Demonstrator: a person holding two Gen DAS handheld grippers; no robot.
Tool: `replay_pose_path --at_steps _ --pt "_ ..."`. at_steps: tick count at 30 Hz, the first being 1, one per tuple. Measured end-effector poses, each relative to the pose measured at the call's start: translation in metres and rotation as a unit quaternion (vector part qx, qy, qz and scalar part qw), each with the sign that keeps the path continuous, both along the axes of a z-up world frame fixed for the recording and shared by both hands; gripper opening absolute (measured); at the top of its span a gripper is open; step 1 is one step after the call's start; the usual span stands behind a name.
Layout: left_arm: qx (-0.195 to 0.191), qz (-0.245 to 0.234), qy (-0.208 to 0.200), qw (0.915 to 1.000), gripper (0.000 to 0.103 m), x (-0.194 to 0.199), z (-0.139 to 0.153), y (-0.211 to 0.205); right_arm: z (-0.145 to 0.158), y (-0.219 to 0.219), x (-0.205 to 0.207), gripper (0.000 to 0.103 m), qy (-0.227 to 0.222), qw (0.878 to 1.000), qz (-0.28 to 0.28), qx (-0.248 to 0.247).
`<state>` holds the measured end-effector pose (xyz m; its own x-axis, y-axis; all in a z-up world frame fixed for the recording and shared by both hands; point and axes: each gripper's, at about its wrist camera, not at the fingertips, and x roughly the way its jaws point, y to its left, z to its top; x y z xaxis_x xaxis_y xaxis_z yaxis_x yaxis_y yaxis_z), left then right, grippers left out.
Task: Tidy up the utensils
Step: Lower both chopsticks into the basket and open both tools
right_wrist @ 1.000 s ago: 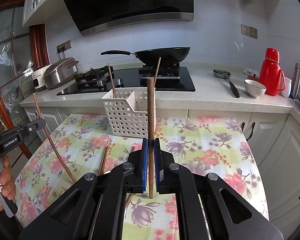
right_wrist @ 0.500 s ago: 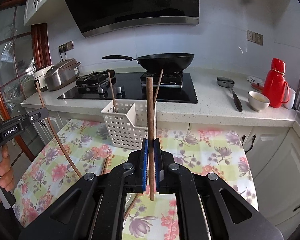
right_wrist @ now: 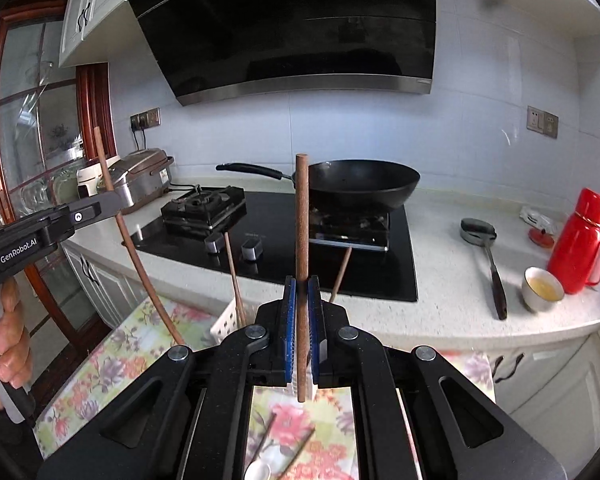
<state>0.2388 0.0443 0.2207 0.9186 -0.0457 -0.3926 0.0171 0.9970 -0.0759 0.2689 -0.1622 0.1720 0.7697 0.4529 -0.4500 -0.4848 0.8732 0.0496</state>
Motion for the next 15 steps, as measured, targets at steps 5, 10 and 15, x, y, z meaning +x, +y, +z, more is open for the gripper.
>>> replay_pose_path --at_steps 5,10,15 --pt "0.004 0.003 0.003 1.0000 0.006 0.039 0.005 -0.003 0.005 0.012 0.026 0.006 0.004 1.000 0.005 0.004" --pt "-0.009 0.007 0.017 0.9998 0.006 0.072 -0.009 -0.003 -0.002 0.025 0.051 0.006 0.016 1.000 0.012 0.004" --pt "-0.020 0.008 0.031 0.9993 0.006 0.094 -0.036 0.000 -0.016 0.035 0.067 0.006 0.027 0.999 0.019 0.004"
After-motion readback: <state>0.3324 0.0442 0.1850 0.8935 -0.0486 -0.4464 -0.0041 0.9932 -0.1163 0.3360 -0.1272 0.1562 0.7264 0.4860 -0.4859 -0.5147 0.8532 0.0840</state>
